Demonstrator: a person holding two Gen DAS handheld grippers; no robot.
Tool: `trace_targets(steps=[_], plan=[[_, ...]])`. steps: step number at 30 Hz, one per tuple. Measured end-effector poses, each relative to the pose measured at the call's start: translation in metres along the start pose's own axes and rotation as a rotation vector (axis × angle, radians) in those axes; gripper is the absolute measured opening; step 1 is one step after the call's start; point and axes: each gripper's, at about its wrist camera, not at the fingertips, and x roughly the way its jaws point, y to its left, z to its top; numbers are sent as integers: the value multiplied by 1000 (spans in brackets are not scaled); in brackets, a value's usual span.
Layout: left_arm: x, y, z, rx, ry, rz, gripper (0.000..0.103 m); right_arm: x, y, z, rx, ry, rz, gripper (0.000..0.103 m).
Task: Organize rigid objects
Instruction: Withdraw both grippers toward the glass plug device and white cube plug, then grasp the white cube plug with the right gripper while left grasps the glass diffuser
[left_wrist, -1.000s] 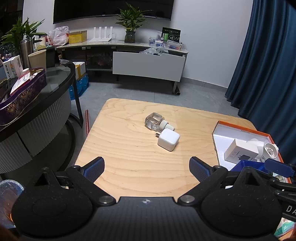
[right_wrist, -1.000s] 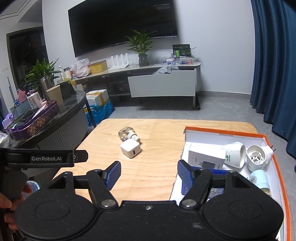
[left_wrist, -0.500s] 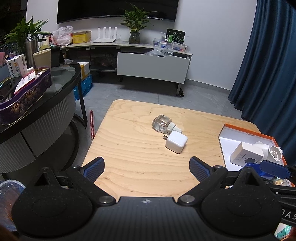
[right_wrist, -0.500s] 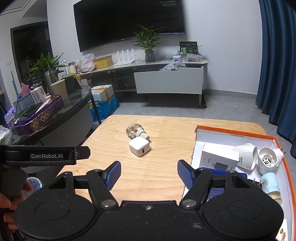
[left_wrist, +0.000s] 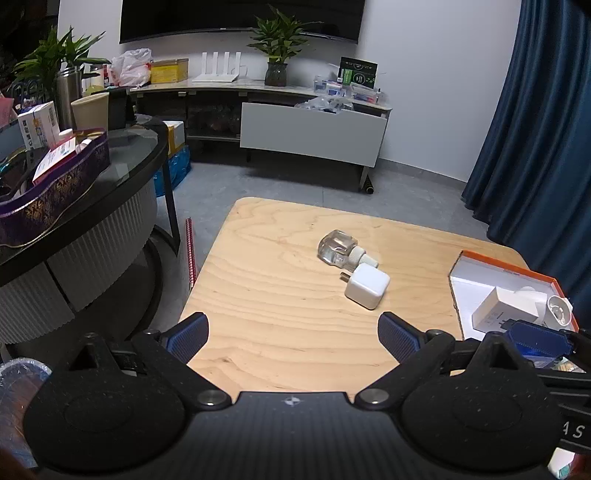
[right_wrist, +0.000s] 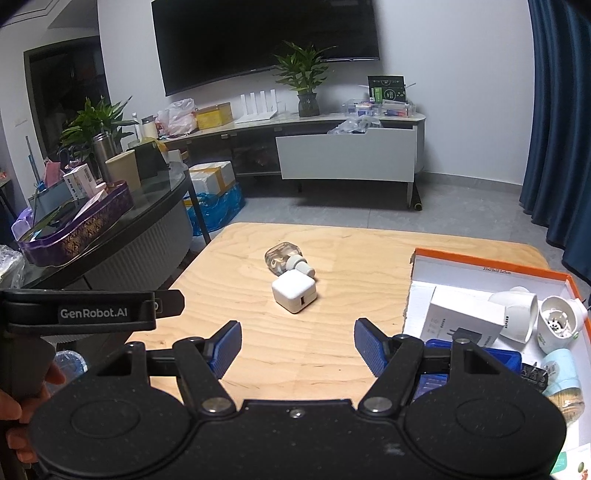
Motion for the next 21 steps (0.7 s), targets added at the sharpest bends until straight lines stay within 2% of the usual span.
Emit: trace_targets(steps=[21], plan=[[16,14,2,-19,27,11,101,39,2,3,60,44,2,81]])
